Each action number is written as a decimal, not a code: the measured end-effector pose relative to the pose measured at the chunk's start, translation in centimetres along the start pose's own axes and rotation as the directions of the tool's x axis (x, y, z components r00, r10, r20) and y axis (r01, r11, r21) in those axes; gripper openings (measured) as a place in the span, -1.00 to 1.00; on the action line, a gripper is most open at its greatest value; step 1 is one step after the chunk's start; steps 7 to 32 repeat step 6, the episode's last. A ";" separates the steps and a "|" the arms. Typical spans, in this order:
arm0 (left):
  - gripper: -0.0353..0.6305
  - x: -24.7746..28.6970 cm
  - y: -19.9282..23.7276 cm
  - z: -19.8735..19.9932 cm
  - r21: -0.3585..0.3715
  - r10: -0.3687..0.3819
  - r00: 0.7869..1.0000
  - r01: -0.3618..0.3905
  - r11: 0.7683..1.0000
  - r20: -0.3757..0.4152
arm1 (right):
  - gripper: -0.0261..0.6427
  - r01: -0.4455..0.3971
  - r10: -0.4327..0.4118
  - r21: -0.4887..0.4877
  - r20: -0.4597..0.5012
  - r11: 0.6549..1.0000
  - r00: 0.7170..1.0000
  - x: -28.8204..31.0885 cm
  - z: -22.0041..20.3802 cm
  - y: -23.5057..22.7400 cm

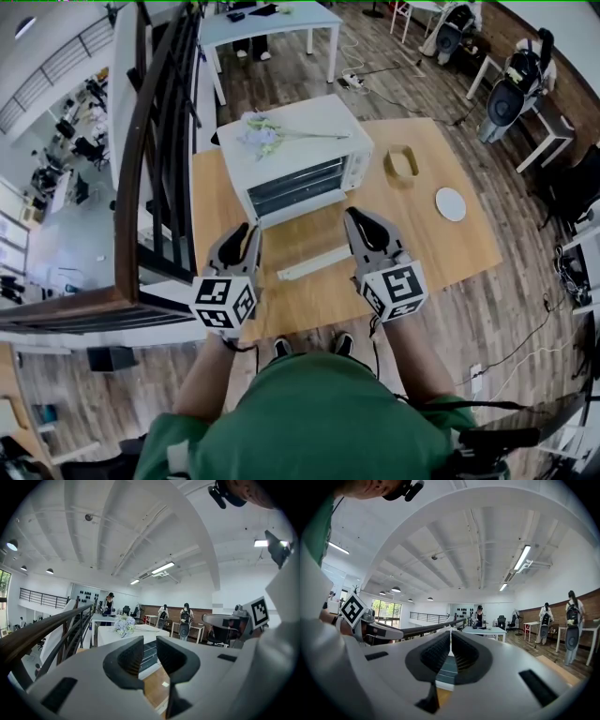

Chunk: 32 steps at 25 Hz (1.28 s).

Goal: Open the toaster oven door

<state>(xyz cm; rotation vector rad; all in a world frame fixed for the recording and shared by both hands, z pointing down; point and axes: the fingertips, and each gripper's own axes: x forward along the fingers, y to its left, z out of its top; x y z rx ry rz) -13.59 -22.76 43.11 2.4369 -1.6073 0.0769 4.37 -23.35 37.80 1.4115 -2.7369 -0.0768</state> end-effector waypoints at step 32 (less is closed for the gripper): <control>-0.61 0.3 1.6 -0.2 0.005 -0.008 1.000 0.008 1.000 -0.017 | -0.83 0.030 -0.030 0.002 -0.005 1.000 1.000 1.0 -0.4 0.0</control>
